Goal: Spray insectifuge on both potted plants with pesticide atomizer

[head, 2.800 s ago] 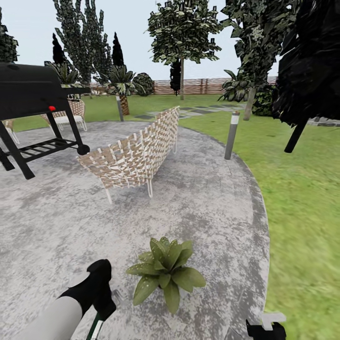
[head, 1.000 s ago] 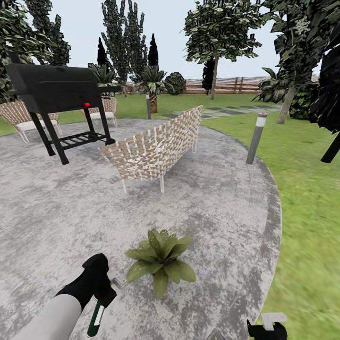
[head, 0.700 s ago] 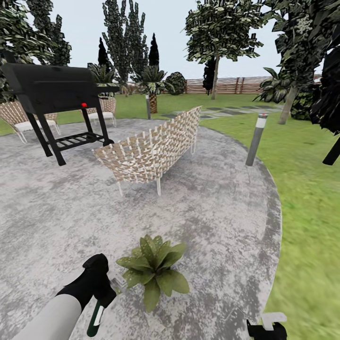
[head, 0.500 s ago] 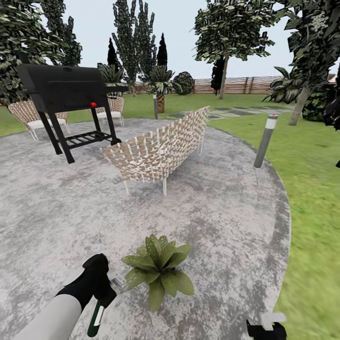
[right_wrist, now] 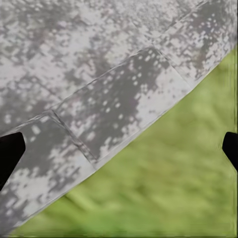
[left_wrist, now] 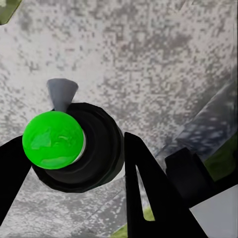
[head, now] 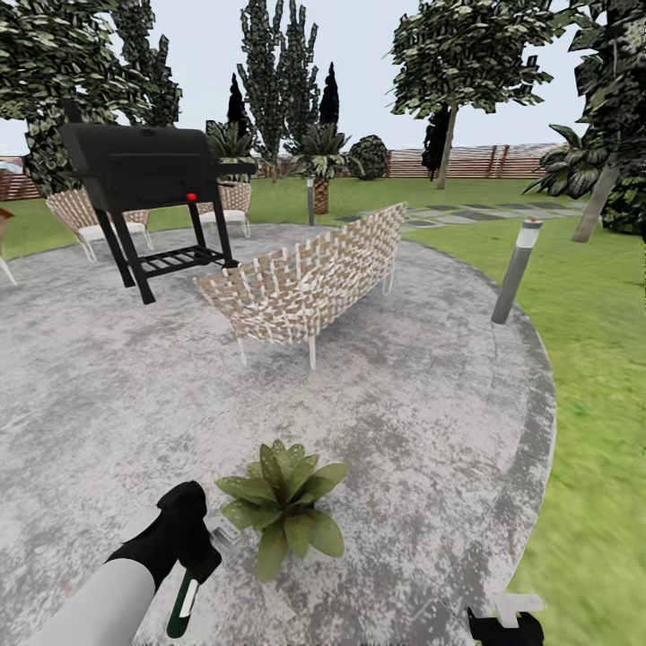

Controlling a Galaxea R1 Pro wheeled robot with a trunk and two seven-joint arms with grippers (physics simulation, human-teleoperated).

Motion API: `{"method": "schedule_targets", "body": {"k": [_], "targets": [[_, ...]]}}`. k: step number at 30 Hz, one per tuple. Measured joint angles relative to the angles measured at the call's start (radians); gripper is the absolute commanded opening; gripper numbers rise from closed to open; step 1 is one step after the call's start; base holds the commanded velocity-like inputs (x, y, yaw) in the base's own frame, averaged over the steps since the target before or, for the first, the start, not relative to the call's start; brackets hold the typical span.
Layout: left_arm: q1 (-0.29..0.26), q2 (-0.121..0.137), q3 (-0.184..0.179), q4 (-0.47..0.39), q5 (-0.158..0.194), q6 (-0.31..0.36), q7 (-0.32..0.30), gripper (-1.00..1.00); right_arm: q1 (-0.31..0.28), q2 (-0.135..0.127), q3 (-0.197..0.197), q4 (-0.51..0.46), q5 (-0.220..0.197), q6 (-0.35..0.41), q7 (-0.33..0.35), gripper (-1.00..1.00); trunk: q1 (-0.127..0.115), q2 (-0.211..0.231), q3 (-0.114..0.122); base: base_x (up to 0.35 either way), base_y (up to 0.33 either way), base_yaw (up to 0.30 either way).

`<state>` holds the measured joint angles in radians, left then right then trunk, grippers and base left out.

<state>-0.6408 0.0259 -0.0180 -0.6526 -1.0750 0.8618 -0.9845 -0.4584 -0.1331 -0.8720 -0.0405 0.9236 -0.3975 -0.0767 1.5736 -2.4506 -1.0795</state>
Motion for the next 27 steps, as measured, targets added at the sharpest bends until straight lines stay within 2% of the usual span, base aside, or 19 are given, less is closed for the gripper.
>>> {"method": "schedule_targets", "body": {"k": [4, 8, 13, 17, 19, 20, 21, 22, 24, 25, 27], "targets": [[0.0, -0.001, 0.001, 0.001, 0.003, 0.003, -0.002, -1.0, 0.0, 0.001, 0.001, 0.0, 0.0, 0.0, 0.0, 1.0, 0.0, 0.0, 0.0, -0.138, -0.264, 0.231], [-0.002, -0.021, -0.001, -0.005, -0.003, 0.013, -0.005, -1.0, 0.0, 0.001, 0.001, 0.002, 0.0, 0.0, 0.0, 1.0, 0.0, 0.0, 0.0, -0.027, -0.044, 0.2], [-0.013, -0.007, -0.005, -0.011, -0.014, 0.019, -0.007, -1.0, 0.0, 0.0, 0.001, 0.002, 0.0, 0.0, 0.001, 1.0, 0.0, 0.0, 0.0, -0.002, -0.003, 0.015], [-0.019, -0.014, -0.008, -0.012, -0.014, 0.021, -0.013, -1.0, 0.0, -0.007, 0.0, 0.001, 0.0, 0.0, 0.0, 1.0, 0.0, 0.0, 0.0, 0.0, 0.0, 0.0], [-0.036, -0.019, -0.008, -0.013, -0.015, 0.021, -0.029, -1.0, 0.0, -0.007, 0.0, 0.0, 0.0, 0.0, 0.0, 1.0, 0.0, 0.0, 0.0, 0.0, 0.0, 0.0], [-0.062, -0.018, -0.01, -0.012, -0.014, 0.02, -0.055, -1.0, 0.0, -0.007, 0.0, 0.0, 0.0, 0.0, 0.0, 1.0, 0.0, 0.0, 0.0, 0.0, 0.0, 0.0], [-0.084, -0.016, -0.016, -0.011, -0.028, 0.021, -0.087, -1.0, 0.0, -0.008, 0.0, 0.0, 0.0, 0.0, 0.0, 1.0, 0.0, 0.0, 0.0, 0.0, 0.0, 0.0], [-0.099, -0.014, -0.025, -0.011, -0.076, 0.02, -0.13, -1.0, -0.001, -0.008, 0.0, 0.0, 0.0, 0.0, 0.0, 1.0, 0.0, 0.0, 0.0, 0.0, 0.0, 0.006], [-0.102, -0.012, -0.028, -0.011, -0.134, 0.02, -0.178, -1.0, 0.0, -0.008, 0.0, 0.0, 0.0, 0.0, 0.0, 1.0, 0.0, 0.0, 0.0, 0.0, 0.0, 0.151], [-0.101, -0.012, -0.029, -0.011, -0.152, 0.02, -0.198, -1.0, 0.0, -0.008, 0.0, 0.0, -0.001, 0.0, 0.0, 1.0, 0.0, 0.0, 0.0, 0.0, 0.0, 0.24], [-0.1, -0.014, -0.029, -0.012, -0.162, 0.02, -0.208, -1.0, 0.0, -0.008, 0.0, 0.0, -0.001, 0.0, 0.0, 1.0, 0.0, 0.0, 0.0, 0.0, 0.0, 0.262]]}}
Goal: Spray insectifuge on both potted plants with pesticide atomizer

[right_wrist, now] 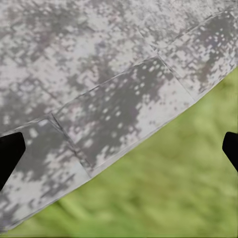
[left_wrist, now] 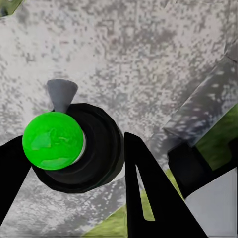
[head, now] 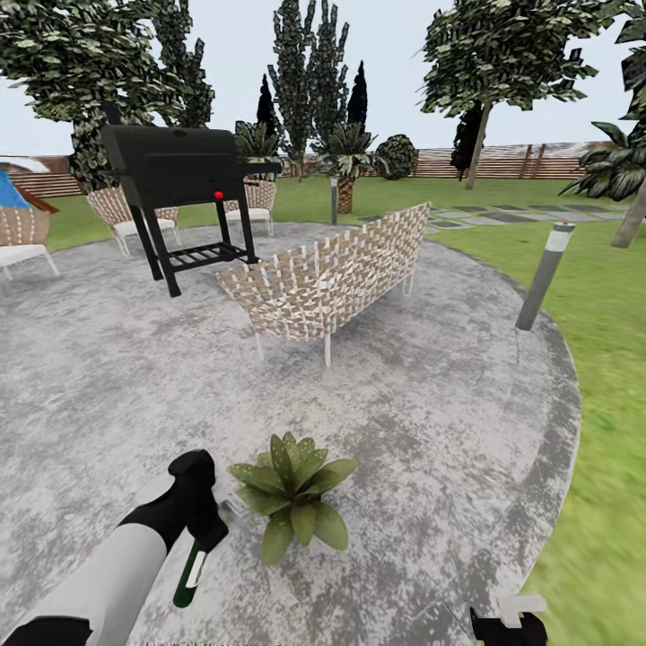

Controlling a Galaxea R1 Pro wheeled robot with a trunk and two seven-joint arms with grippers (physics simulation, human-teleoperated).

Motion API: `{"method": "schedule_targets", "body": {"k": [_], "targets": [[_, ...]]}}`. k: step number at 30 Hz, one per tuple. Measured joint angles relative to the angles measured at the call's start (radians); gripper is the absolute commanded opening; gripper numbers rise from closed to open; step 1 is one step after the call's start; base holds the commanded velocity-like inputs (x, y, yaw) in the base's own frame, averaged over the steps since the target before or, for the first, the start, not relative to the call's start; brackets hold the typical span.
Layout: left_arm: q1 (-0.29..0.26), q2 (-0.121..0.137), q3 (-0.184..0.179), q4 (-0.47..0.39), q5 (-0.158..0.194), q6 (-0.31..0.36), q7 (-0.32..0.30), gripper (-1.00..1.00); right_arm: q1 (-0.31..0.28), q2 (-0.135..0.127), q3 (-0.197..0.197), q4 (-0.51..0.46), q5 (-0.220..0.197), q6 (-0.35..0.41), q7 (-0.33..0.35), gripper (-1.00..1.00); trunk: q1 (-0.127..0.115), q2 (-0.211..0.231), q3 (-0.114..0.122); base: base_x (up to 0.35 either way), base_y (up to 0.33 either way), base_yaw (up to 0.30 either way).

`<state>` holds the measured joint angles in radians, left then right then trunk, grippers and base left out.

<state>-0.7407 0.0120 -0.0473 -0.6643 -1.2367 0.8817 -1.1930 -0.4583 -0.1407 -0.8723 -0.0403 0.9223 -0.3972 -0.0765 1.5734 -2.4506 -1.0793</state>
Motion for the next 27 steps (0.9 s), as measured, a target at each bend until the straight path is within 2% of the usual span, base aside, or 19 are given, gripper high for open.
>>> {"method": "schedule_targets", "body": {"k": [4, 10, 16, 22, 27], "targets": [[0.005, -0.006, -0.003, 0.0, -0.004, 0.0, -0.003, -1.0, 0.0, 0.0, 0.0, 0.0, 0.0, 0.0, 0.0, 1.0, 0.0, 0.0, 0.0, 0.124, -0.12, 0.263], [0.004, -0.007, -0.001, 0.0, -0.003, 0.002, -0.003, -1.0, 0.0, 0.0, 0.0, 0.0, 0.0, 0.0, 0.0, 1.0, -0.001, 0.0, 0.0, 0.243, -0.093, 0.03], [-0.009, -0.008, 0.0, -0.002, -0.003, 0.002, -0.005, -1.0, 0.0, 0.0, 0.0, 0.0, 0.0, 0.0, 0.0, 1.0, 0.0, 0.0, 0.0, 0.024, -0.002, 0.189], [-0.047, -0.011, -0.001, -0.002, -0.003, 0.002, -0.005, -1.0, 0.0, 0.0, 0.0, 0.0, 0.0, 0.0, 0.0, 1.0, 0.0, 0.0, 0.0, 0.0, 0.0, 0.267], [-0.05, -0.018, -0.003, -0.002, -0.002, 0.003, -0.004, -1.0, -0.001, -0.001, 0.0, 0.0, 0.001, 0.0, 0.0, 1.0, 0.0, 0.0, 0.0, 0.159, -0.091, 0.035]]}}
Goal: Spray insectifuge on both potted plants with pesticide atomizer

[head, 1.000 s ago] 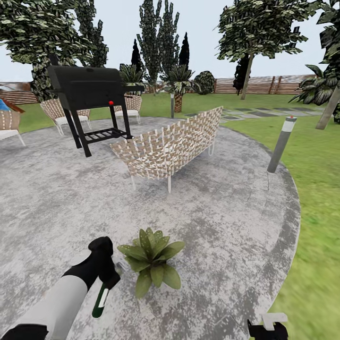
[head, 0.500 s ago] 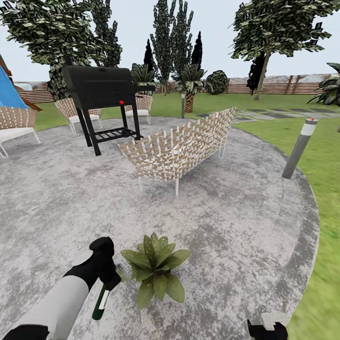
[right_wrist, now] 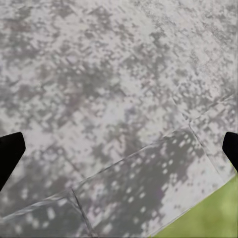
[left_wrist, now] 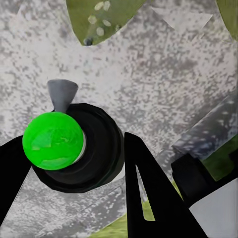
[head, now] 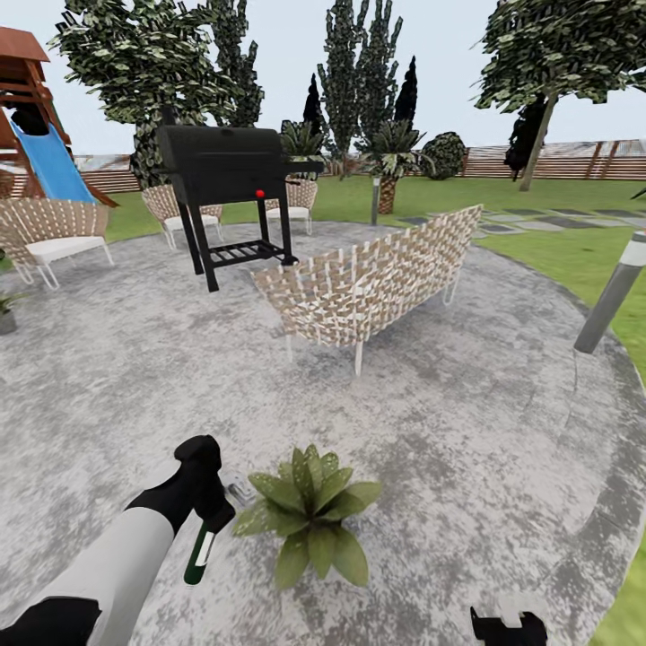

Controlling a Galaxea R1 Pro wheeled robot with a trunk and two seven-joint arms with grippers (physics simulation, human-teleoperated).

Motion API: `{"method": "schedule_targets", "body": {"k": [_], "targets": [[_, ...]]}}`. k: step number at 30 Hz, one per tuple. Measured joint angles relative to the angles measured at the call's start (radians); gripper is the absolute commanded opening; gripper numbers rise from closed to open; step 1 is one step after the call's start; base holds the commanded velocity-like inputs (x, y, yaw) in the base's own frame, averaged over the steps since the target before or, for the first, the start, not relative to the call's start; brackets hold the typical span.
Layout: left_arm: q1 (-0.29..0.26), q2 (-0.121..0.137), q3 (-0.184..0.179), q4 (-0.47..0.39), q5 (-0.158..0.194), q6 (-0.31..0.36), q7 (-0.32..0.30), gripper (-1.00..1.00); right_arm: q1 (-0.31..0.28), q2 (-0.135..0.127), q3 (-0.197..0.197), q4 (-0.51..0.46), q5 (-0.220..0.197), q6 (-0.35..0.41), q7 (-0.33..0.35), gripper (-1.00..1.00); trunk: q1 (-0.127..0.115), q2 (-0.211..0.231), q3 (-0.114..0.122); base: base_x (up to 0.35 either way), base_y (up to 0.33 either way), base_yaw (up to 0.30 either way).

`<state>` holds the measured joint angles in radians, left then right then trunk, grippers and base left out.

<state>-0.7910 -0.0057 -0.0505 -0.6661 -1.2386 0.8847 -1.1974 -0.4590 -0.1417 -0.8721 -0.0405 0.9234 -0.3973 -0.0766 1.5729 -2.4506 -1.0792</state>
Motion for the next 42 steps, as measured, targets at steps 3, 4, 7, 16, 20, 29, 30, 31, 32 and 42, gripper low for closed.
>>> {"method": "schedule_targets", "body": {"k": [3, 4, 7, 16, 20, 29, 30, 31, 32, 42], "targets": [[0.0, 0.001, -0.001, 0.0, 0.0, 0.0, 0.0, -1.0, 0.001, -0.001, 0.0, -0.001, 0.0, 0.0, 0.0, 1.0, 0.0, 0.0, 0.0, 0.117, -0.243, 0.001], [0.001, 0.001, -0.001, 0.0, 0.0, -0.001, 0.0, -1.0, 0.001, -0.001, 0.0, -0.001, 0.0, 0.0, 0.0, 1.0, 0.0, 0.0, 0.0, 0.039, -0.265, 0.0], [0.001, 0.001, -0.001, 0.0, 0.0, 0.0, 0.0, -1.0, 0.001, -0.001, 0.0, -0.002, 0.0, 0.0, 0.0, 1.0, 0.0, 0.0, 0.0, 0.009, -0.273, 0.0], [0.0, 0.003, 0.0, 0.001, -0.079, 0.013, -0.001, -1.0, 0.001, 0.0, 0.0, -0.001, 0.0, 0.0, -0.001, 1.0, 0.0, 0.0, 0.0, 0.001, -0.275, 0.071], [0.0, 0.003, 0.0, 0.001, -0.115, 0.049, -0.07, -1.0, 0.001, 0.001, 0.0, -0.001, 0.0, 0.0, -0.001, 1.0, 0.0, 0.0, 0.0, 0.02, -0.276, 0.266], [0.0, 0.003, -0.001, 0.001, -0.13, 0.052, -0.114, -1.0, 0.001, 0.001, 0.0, -0.001, 0.0, 0.0, 0.0, 1.0, 0.0, 0.0, 0.0, 0.113, -0.241, 0.071], [0.0, 0.003, -0.001, 0.001, -0.131, 0.052, -0.114, -1.0, 0.001, 0.001, 0.0, -0.001, 0.0, 0.0, 0.0, 1.0, 0.0, 0.0, 0.0, 0.017, -0.034, 0.001], [0.0, 0.004, -0.001, 0.0, -0.132, 0.052, -0.115, -1.0, 0.001, 0.001, 0.0, -0.001, 0.0, 0.0, 0.0, 1.0, 0.0, 0.0, 0.0, 0.009, -0.017, 0.0], [0.0, 0.006, -0.001, 0.001, -0.132, 0.052, -0.115, -1.0, 0.001, 0.001, 0.0, -0.001, 0.0, 0.0, 0.0, 1.0, 0.0, 0.0, 0.0, 0.004, -0.009, 0.0], [-0.087, 0.002, 0.0, -0.001, -0.442, 0.037, -0.364, -1.0, 0.001, 0.001, 0.0, 0.0, 0.0, 0.0, 0.0, 1.0, 0.0, 0.0, 0.0, 0.001, -0.001, 0.11]]}}
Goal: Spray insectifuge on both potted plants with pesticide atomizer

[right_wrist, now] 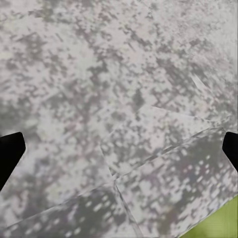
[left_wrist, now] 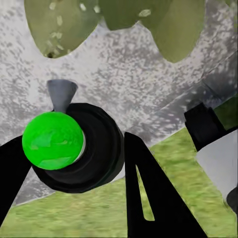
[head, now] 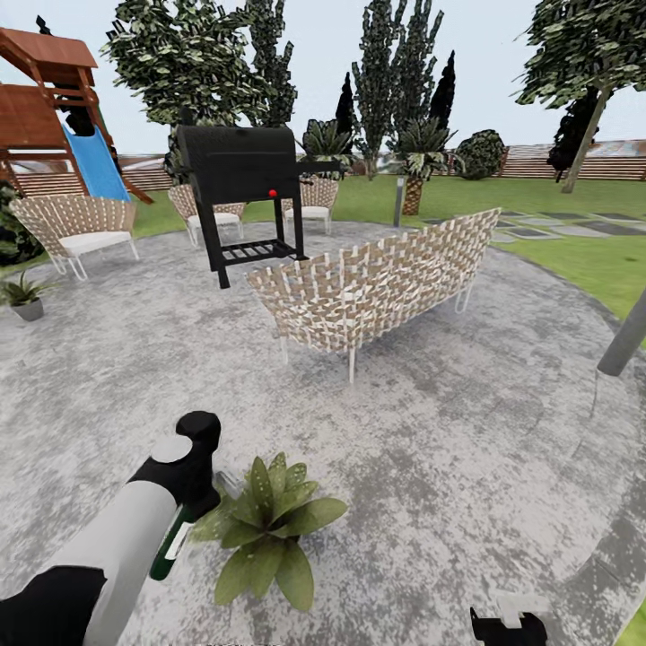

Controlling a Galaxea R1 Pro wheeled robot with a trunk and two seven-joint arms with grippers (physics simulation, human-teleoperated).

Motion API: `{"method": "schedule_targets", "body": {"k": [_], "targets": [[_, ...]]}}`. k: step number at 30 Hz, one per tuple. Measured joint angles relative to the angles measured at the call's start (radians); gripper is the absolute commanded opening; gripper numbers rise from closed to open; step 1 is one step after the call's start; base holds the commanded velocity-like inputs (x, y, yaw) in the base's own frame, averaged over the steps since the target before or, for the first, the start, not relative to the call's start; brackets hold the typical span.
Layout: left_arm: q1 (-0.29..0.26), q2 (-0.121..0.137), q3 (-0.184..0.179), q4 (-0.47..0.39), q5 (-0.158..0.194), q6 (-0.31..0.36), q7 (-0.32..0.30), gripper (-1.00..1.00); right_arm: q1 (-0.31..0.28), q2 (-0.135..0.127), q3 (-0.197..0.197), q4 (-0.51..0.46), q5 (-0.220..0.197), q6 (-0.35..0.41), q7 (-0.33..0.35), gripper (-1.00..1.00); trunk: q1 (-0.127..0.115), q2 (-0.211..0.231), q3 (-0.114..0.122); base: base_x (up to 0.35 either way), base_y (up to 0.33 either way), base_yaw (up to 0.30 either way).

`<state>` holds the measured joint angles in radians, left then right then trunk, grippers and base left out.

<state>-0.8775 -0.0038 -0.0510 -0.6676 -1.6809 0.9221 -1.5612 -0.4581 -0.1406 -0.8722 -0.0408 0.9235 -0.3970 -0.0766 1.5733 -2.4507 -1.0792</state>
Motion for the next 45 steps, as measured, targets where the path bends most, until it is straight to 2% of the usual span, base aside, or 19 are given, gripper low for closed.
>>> {"method": "schedule_targets", "body": {"k": [4, 10, 11, 13, 17, 31, 35, 41, 45], "targets": [[-0.014, -0.003, 0.0, -0.001, -0.043, -0.002, 0.0, -1.0, 0.0, 0.0, 0.0, 0.0, 0.0, 0.0, 0.0, 1.0, 0.0, 0.0, 0.0, 0.0, 0.0, 0.271], [-0.011, -0.003, -0.001, 0.004, -0.049, -0.005, 0.0, -1.0, 0.0, 0.0, 0.0, 0.0, 0.0, 0.0, 0.0, 1.0, 0.0, 0.0, 0.0, 0.001, 0.0, 0.11], [-0.008, -0.005, -0.009, 0.007, -0.049, -0.005, 0.0, -1.0, 0.0, 0.0, 0.0, 0.0, 0.0, 0.0, 0.0, 1.0, 0.0, 0.0, 0.0, 0.138, -0.07, 0.004], [-0.001, -0.014, -0.055, 0.016, -0.049, -0.004, 0.0, -1.0, 0.0, -0.001, 0.0, -0.001, 0.0, 0.0, 0.0, 1.0, 0.0, 0.0, 0.0, 0.211, -0.138, 0.001], [0.005, -0.017, -0.071, 0.017, -0.049, -0.002, 0.001, -1.0, 0.0, -0.002, 0.0, -0.001, 0.0, 0.0, 0.0, 1.0, 0.0, 0.0, 0.0, 0.113, -0.222, 0.017], [0.006, -0.009, -0.073, 0.018, -0.05, -0.001, 0.0, -1.0, 0.0, 0.0, 0.0, -0.001, 0.0, 0.0, 0.0, 1.0, 0.0, 0.0, 0.0, -0.066, -0.269, 0.267], [0.008, 0.01, -0.065, 0.019, -0.052, -0.002, 0.0, -1.0, 0.0, 0.0, 0.0, -0.001, 0.0, 0.0, 0.0, 1.0, 0.0, 0.0, 0.0, -0.004, -0.272, 0.275], [0.042, 0.027, -0.064, 0.019, -0.049, -0.003, 0.0, -1.0, 0.0, 0.0, 0.0, -0.001, 0.0, 0.0, -0.001, 1.0, 0.0, 0.0, 0.0, 0.0, -0.223, 0.098], [0.1, 0.03, -0.065, 0.019, -0.048, -0.003, 0.0, -1.0, 0.0, -0.002, 0.0, -0.001, 0.0, 0.0, 0.0, 1.0, 0.0, 0.0, 0.0, 0.0, -0.021, 0.003]]}}
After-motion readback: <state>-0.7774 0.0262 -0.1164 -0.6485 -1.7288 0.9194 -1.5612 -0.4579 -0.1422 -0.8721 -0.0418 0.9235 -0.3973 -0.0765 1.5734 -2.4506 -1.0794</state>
